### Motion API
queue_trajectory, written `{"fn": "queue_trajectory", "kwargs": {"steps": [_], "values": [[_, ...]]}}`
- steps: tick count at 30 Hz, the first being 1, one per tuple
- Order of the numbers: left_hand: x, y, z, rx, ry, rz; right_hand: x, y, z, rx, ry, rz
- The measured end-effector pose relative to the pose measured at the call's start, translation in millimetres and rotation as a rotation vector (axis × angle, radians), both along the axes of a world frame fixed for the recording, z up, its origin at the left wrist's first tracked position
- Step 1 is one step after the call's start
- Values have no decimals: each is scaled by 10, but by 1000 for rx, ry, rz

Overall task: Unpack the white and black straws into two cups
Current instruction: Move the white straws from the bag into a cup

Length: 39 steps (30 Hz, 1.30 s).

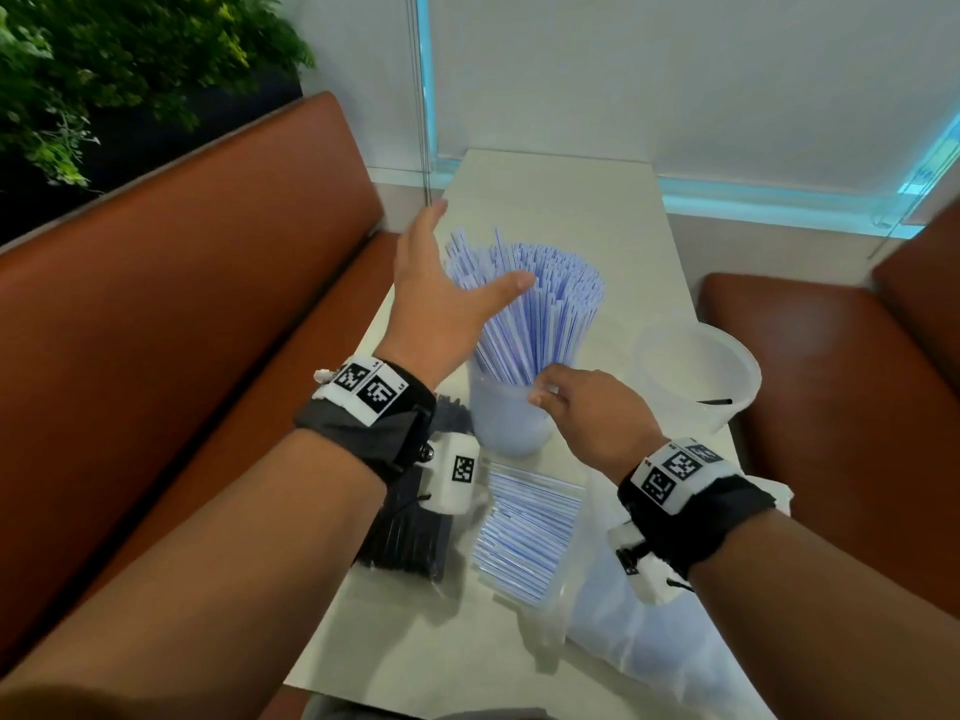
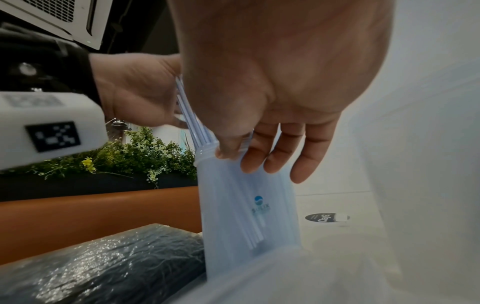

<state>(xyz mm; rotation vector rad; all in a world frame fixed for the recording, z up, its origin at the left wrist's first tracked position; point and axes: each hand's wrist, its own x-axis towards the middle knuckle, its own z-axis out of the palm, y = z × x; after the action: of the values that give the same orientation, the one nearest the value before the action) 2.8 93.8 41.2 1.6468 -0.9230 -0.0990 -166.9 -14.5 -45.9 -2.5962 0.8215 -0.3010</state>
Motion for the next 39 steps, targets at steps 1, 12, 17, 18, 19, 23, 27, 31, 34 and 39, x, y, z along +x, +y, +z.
{"fn": "queue_trajectory", "kwargs": {"steps": [1, 12, 17, 18, 19, 23, 27, 31, 34, 39], "values": [[-1, 8, 43, -31, -77, 34, 0, 2, -3, 1, -4, -4], [-122, -126, -99, 220, -674, -105, -14, 25, 12, 21, -11, -4], [-94, -190, -140, 507, -880, -81, -7, 31, 8, -2, -14, 2], [-83, -193, -132, 494, -857, -71, -12, 26, 5, -2, -16, -1], [-81, -193, -137, 461, -847, -42, -14, 23, 0, -1, -21, -3], [-59, -191, -155, 550, -889, -13, -6, 42, 19, -11, -32, 20], [-1, -56, -9, 479, -730, -117, -87, 119, 52, -62, -63, 5], [-81, 258, 37, 238, -555, -63, -280, 249, 16, -185, -132, -268], [-136, 480, 36, 38, -547, 8, -442, 197, -120, -86, 235, -403], [-534, 704, -259, 12, -640, -213, -492, 122, -299, 47, 532, -390]]}}
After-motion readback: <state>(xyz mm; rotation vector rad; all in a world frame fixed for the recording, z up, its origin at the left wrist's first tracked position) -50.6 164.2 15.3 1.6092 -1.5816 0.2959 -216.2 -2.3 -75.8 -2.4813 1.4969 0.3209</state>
